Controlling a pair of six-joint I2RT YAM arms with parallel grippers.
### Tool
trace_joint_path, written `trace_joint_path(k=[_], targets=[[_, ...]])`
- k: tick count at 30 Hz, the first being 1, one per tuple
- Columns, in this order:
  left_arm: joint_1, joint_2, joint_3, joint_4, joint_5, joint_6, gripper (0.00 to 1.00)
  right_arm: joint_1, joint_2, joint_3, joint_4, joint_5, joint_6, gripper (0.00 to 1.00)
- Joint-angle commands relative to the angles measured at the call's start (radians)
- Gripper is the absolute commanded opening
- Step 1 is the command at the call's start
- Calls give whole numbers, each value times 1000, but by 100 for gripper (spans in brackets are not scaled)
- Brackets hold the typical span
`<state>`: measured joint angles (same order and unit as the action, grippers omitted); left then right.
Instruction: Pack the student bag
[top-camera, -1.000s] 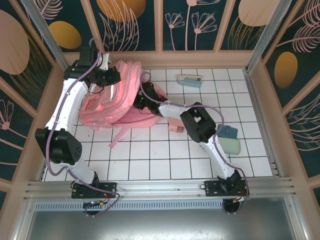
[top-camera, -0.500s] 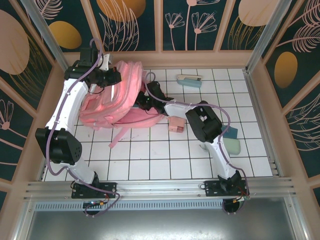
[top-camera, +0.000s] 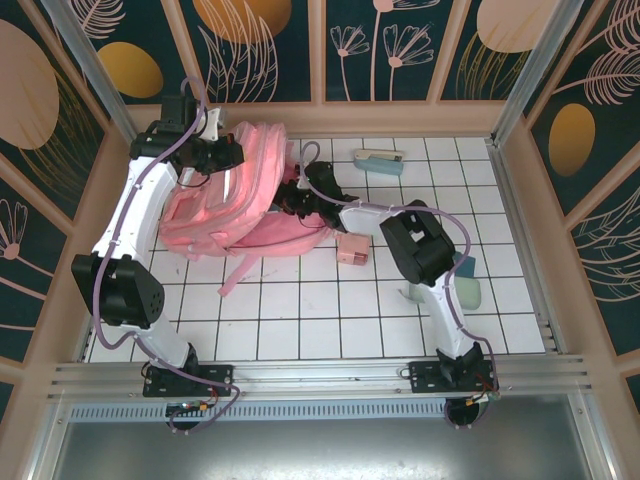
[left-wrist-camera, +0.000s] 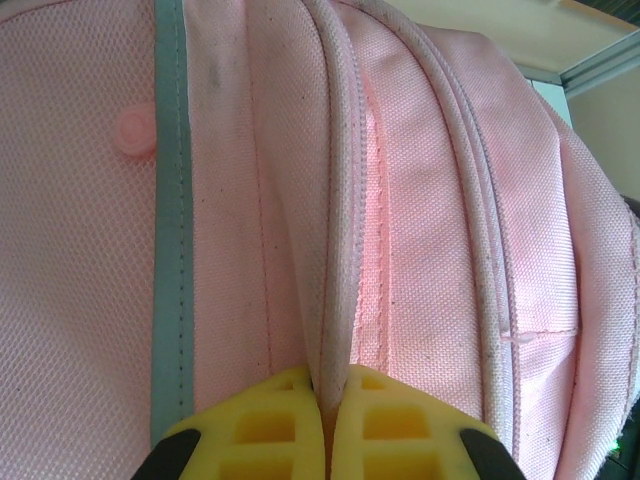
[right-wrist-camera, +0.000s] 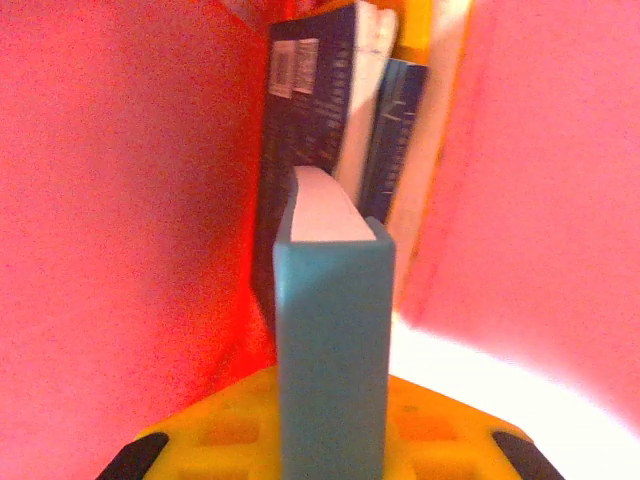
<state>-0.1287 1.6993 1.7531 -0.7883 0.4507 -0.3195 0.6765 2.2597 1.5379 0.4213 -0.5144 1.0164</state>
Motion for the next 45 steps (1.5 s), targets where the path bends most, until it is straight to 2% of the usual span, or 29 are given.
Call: trace_joint_path(k=[1, 7, 15, 18, 19, 24, 28, 31, 36, 38, 45], targets=[[6, -15, 17, 147, 79, -7, 0, 4, 35, 10, -23, -4, 13, 0], [6, -17, 9, 159, 103, -23, 0, 28, 108, 96, 96, -12, 112, 0], [6, -19, 11, 166, 115, -31, 0, 81, 282, 477, -143, 24, 73, 0], [6, -18, 9, 163, 108, -28, 0, 89, 326, 612, -302, 29, 16, 29], [6, -18, 10, 160, 103, -25, 0, 88, 323, 625, -342, 34, -5, 33], [6, -18, 10, 155, 96, -15, 0, 81, 213, 547, -466, 107, -124, 46], [7, -14, 8, 161, 98, -17, 0, 68, 161, 500, -519, 121, -174, 49], [6, -11, 3, 166, 101, -22, 0, 61, 143, 455, -510, 109, -177, 49], [7, -12, -2, 173, 101, -25, 0, 60, 141, 408, -452, 74, -144, 40], [6, -15, -6, 171, 91, -22, 0, 59, 129, 392, -444, 74, -150, 40], [6, -27, -45, 184, -41, -39, 0, 32, -42, 209, -450, 145, -228, 43]])
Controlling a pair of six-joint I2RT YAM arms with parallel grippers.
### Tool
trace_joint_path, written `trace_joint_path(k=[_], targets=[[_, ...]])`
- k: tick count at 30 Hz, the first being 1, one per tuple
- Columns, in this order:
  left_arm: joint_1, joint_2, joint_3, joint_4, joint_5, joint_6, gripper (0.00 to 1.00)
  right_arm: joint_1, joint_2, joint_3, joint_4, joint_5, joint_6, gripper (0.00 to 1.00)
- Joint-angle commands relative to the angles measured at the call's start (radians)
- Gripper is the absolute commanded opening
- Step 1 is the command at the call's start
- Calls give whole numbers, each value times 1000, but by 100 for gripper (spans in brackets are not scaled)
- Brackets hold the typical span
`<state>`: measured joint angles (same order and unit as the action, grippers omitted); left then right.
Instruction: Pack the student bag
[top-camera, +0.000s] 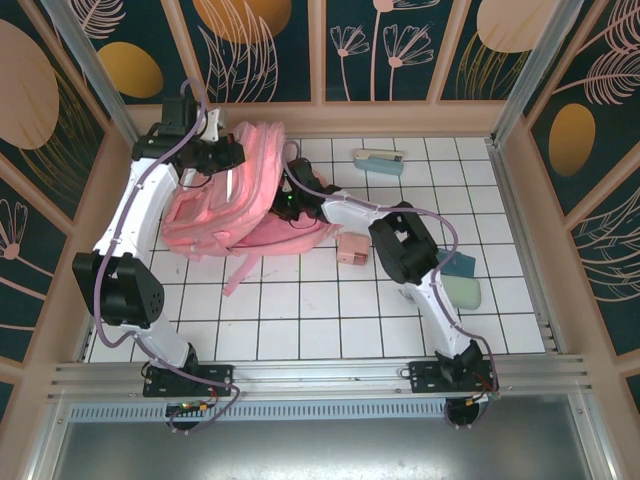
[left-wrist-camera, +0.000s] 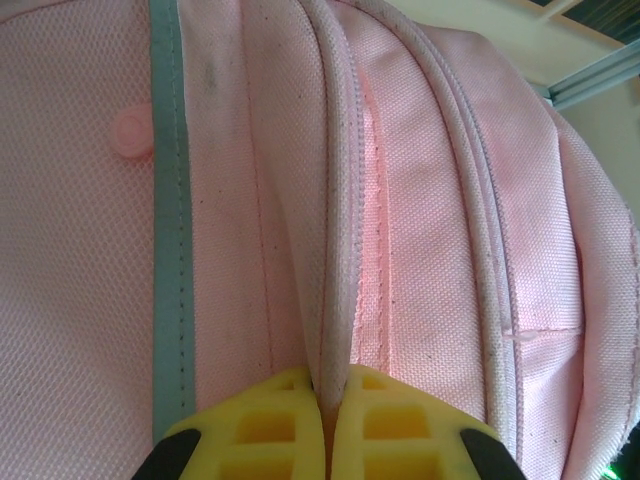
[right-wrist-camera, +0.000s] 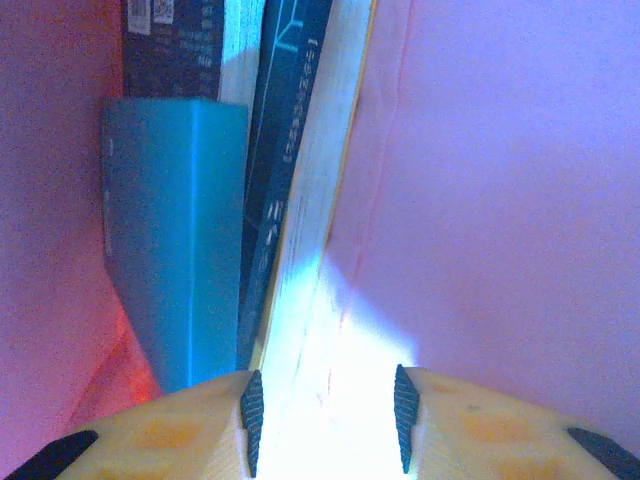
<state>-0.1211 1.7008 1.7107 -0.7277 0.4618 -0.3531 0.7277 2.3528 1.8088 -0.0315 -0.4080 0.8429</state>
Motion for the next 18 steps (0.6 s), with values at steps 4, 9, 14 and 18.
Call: trace_joint_path(k=[4, 9, 14, 18], targets=[[-1, -36, -40, 156, -82, -27, 0, -44, -274, -195, -44, 113, -122, 44], [-2, -48, -95, 216, -62, -52, 0, -87, -458, -380, -114, 203, -180, 45], [-2, -50, -146, 287, 10, -97, 0, -137, -621, -537, -183, 333, -214, 47], [-2, -61, -187, 324, 41, -115, 0, -174, -734, -631, -246, 406, -227, 48]])
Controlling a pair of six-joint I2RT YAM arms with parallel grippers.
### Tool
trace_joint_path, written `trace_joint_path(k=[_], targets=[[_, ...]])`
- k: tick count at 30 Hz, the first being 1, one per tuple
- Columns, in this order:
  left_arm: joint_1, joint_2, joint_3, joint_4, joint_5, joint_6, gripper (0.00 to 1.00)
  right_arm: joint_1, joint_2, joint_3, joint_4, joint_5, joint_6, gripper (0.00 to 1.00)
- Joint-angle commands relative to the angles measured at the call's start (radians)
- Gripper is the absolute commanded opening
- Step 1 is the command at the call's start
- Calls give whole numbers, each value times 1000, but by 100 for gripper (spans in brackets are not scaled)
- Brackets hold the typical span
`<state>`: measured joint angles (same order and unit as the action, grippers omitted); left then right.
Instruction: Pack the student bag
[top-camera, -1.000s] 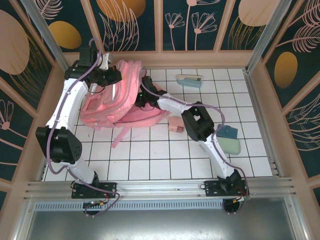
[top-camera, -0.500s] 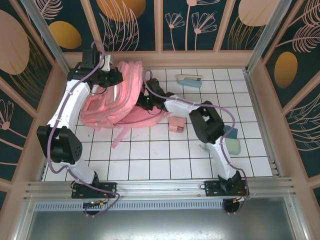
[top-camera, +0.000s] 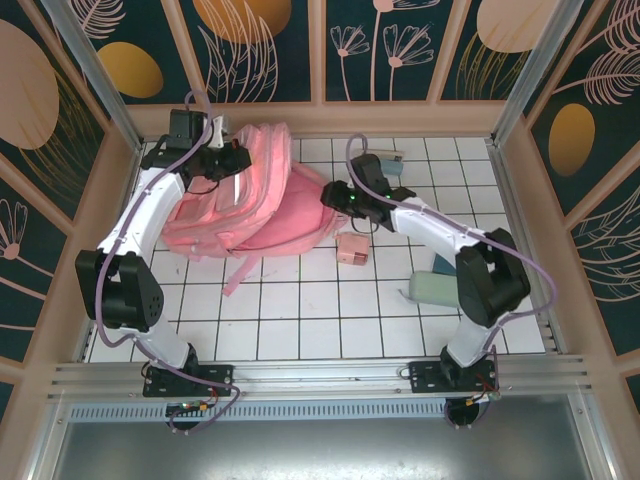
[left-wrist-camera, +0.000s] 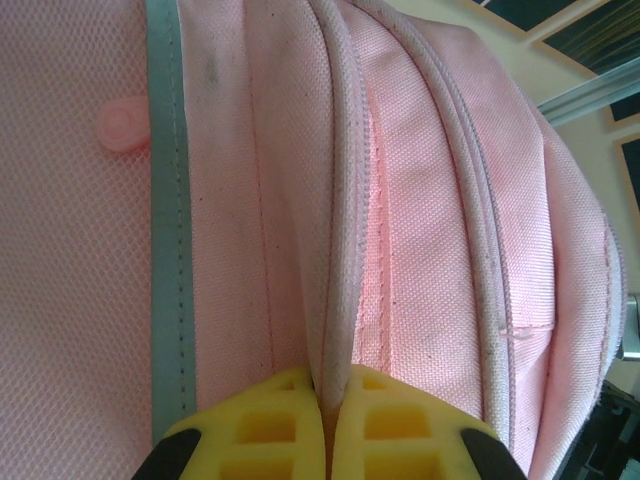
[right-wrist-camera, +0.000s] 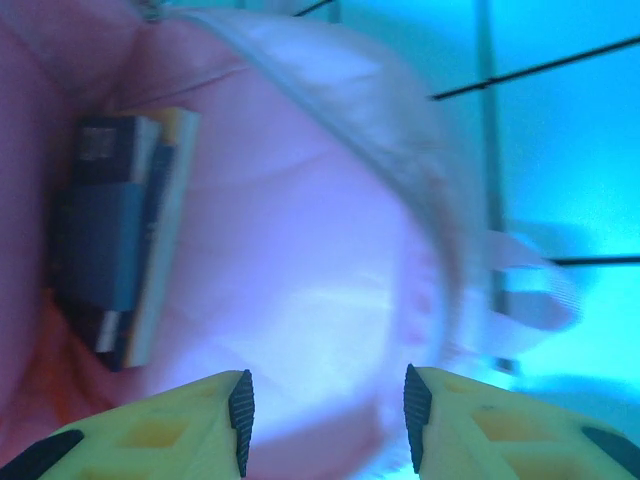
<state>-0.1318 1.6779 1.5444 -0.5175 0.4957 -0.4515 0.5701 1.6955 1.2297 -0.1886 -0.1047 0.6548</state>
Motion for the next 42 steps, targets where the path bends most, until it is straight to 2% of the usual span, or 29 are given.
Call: trace_joint_path(k=[1, 7, 10, 13, 17, 20, 22, 24, 25, 33, 38, 42], targets=[[9, -43, -30, 122, 10, -19, 0, -18, -99, -69, -109, 114, -34, 49], [9, -73, -84, 164, 43, -38, 0, -108, -254, -214, -202, 178, 35, 52], [8, -81, -102, 172, 65, -41, 0, -132, -318, -269, -252, 234, 79, 64], [8, -88, -104, 162, 64, -22, 0, -194, -379, -339, -290, 248, 128, 70], [8, -95, -114, 163, 60, -19, 0, -306, -454, -442, -296, 189, 145, 71], [8, -100, -118, 157, 63, -21, 0, -332, -502, -455, -385, 234, 187, 72], [8, -107, -124, 153, 60, -15, 0, -335, -531, -453, -457, 273, 240, 82], [8, -110, -129, 152, 59, -13, 0, -344, -555, -453, -547, 302, 322, 96], [8, -110, -130, 152, 60, -13, 0, -352, -564, -453, -577, 291, 343, 99], [8, -126, -144, 173, 65, -24, 0, -381, -621, -432, -711, 197, 480, 99], [7, -138, -156, 178, 67, -24, 0, -428, -645, -494, -699, 88, 542, 99], [8, -152, -167, 185, 70, -24, 0, -458, -658, -559, -671, 69, 565, 99]])
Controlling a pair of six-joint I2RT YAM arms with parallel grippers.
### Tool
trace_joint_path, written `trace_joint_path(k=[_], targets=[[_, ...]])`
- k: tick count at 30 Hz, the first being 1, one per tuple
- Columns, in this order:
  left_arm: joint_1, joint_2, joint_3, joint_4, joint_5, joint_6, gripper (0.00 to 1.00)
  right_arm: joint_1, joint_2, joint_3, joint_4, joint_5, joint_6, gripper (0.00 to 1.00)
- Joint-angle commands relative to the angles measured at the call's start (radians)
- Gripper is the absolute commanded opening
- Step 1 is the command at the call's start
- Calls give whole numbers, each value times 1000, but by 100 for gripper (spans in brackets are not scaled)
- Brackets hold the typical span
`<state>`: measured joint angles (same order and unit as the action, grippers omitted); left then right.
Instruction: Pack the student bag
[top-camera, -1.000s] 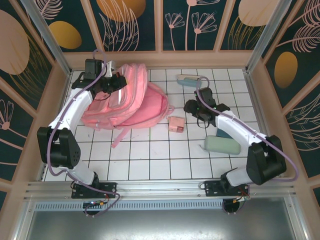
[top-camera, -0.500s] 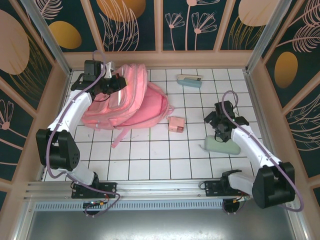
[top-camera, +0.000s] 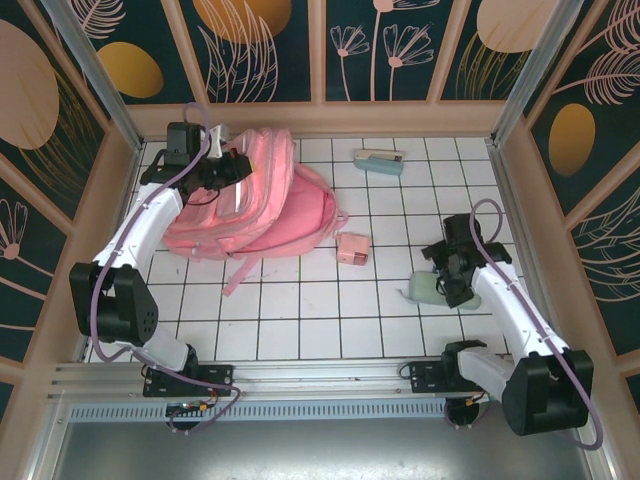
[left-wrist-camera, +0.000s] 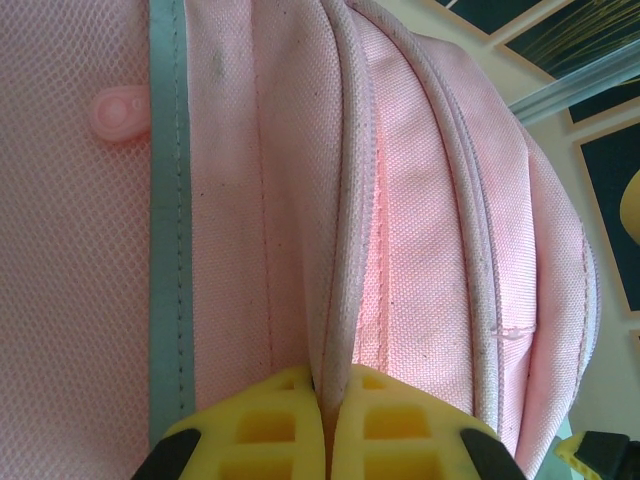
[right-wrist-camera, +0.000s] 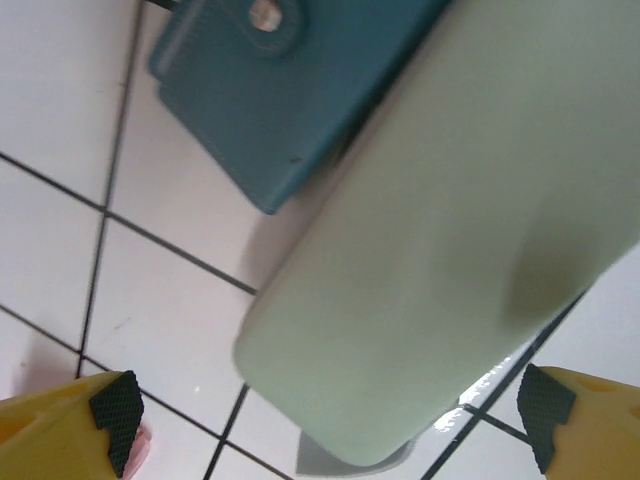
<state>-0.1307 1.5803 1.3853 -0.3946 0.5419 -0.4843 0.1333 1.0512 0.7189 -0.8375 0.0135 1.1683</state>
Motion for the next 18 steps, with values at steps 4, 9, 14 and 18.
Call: trace_joint_path(k=[4, 9, 14, 18], targets=[[6, -61, -14, 65, 27, 4, 0, -73, -17, -116, 50, -81, 50, 99], [6, -66, -20, 62, 25, 7, 0, -116, -15, -143, 142, -98, 43, 99], [7, -68, -22, 54, 19, 12, 0, -150, 11, -116, 158, -69, 5, 99], [6, -63, -23, 56, 19, 12, 0, -178, 66, -116, 190, -90, -27, 99]])
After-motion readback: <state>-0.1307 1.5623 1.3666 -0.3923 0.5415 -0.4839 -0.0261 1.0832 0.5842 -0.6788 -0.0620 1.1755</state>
